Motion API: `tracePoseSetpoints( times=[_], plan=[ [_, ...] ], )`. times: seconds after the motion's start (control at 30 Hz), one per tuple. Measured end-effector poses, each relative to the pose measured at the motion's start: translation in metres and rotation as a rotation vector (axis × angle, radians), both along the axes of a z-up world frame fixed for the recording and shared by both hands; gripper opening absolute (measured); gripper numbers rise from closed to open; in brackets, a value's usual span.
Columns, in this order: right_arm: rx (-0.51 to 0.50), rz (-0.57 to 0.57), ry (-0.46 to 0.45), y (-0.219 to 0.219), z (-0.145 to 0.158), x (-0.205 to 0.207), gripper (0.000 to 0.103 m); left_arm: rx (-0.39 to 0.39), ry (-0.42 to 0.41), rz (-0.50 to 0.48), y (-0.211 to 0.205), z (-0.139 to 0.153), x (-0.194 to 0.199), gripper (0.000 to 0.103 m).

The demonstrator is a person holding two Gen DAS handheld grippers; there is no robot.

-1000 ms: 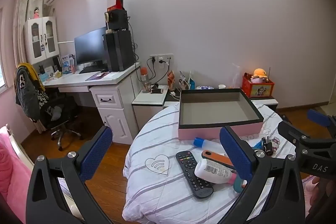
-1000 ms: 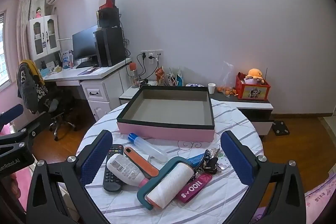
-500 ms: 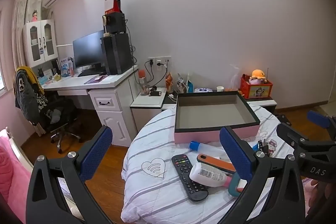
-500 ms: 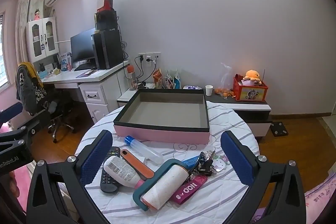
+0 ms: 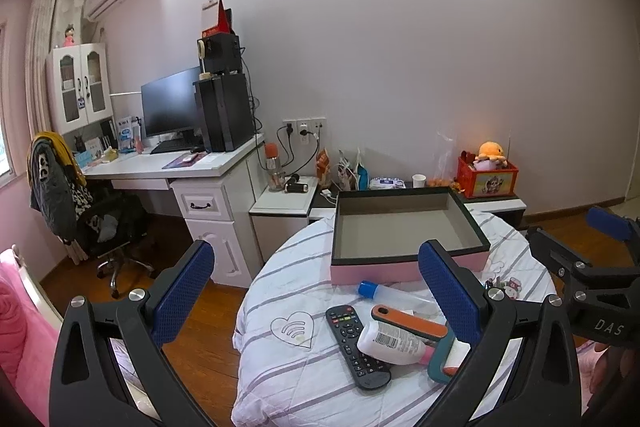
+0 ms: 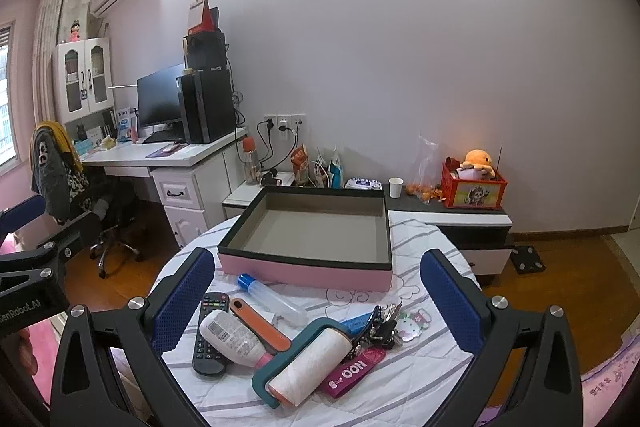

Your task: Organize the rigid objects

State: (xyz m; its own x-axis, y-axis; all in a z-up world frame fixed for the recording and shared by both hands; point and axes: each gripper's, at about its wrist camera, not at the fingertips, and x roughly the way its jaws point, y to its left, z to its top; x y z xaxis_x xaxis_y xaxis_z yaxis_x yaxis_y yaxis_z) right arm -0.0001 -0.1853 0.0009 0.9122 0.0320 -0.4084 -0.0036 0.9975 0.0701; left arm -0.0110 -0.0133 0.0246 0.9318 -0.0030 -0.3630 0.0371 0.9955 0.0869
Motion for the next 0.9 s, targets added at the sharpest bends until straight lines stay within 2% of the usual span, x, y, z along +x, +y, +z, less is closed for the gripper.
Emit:
tracePoseSetpoints(
  times=[0.4, 0.9],
  plan=[
    [-0.01, 0.008, -0.045, 0.004, 0.011, -0.01, 0.103, -0.008, -0.015, 0.007, 0.003, 0.011, -0.003, 0.103],
    [-0.008, 0.004, -0.055, 0.004, 0.014, -0.018, 0.103, -0.003, -0.02, 0.005, 0.006, 0.015, -0.01, 0.103]
  ],
)
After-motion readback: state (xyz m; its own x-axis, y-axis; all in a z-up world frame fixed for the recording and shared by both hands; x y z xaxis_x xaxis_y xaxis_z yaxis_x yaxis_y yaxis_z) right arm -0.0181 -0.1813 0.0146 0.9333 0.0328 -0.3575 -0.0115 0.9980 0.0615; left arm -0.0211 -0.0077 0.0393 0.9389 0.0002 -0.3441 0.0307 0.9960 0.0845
